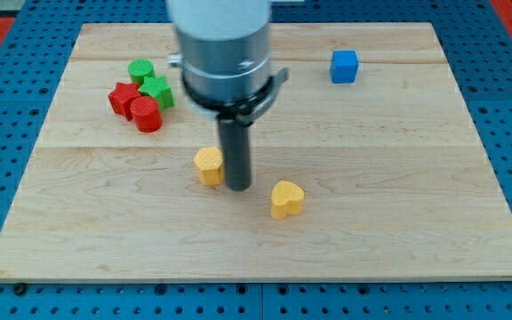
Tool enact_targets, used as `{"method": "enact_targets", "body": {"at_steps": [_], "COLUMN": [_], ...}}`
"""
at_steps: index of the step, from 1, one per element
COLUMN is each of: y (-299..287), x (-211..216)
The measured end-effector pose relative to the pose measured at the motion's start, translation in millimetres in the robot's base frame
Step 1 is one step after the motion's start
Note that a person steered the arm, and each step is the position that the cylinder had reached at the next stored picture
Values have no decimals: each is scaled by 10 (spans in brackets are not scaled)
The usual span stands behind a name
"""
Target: Push the yellow hexagon closer to the blue triangle
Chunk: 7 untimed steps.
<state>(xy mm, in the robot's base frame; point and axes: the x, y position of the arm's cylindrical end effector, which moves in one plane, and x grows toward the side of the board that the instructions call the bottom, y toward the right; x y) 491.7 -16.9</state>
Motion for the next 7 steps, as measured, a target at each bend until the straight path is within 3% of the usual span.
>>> {"method": "enact_targets", "body": {"at_steps": [1,4,7], "y": [8,-753,-444], "x": [60,276,-271]}}
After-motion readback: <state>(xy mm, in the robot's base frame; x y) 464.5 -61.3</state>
